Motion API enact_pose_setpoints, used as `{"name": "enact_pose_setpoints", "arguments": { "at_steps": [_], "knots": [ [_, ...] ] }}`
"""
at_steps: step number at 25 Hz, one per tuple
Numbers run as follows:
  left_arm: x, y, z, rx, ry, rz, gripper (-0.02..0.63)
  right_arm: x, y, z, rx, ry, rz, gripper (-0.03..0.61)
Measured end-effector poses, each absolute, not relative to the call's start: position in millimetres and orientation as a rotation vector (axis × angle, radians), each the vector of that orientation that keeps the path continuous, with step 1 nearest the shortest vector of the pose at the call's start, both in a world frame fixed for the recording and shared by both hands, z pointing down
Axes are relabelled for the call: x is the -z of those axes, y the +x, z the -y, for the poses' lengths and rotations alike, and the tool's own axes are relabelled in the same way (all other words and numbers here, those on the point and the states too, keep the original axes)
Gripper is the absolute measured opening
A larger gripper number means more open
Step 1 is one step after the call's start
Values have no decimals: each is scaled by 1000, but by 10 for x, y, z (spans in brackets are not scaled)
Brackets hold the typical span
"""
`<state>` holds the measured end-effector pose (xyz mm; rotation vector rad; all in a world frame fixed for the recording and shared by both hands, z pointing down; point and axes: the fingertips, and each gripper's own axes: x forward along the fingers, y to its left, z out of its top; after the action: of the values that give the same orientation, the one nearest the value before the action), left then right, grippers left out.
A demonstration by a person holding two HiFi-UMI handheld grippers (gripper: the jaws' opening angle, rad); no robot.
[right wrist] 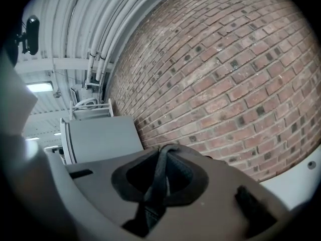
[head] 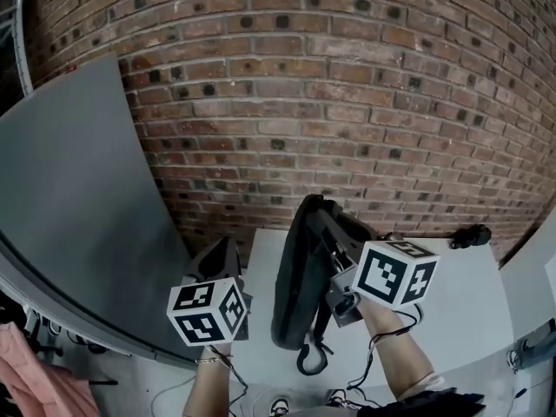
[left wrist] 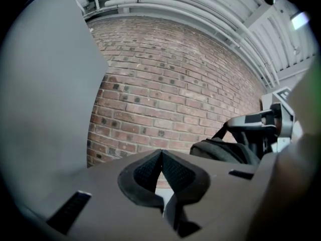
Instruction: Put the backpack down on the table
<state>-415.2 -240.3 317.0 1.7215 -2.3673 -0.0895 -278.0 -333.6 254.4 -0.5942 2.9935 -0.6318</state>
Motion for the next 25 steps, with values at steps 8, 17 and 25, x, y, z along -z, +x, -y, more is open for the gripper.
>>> {"name": "enact_pose_setpoints", "arguments": {
  "at_steps": [8, 17, 25],
  "knots": [
    [-3417, -3856, 2681, 63, 1749, 2287, 12, -2668, -2626, 3519, 600, -607, -3080, 52],
    [-3487, -3479, 2865, 51, 1800, 2234, 12, -2803, -2292, 3634, 587, -662, -3089, 52],
    [-3474, -3236, 2933, 41, 1841, 2209, 12, -2903, -1986, 3676, 528, -777, -3112, 52]
  ]
}}
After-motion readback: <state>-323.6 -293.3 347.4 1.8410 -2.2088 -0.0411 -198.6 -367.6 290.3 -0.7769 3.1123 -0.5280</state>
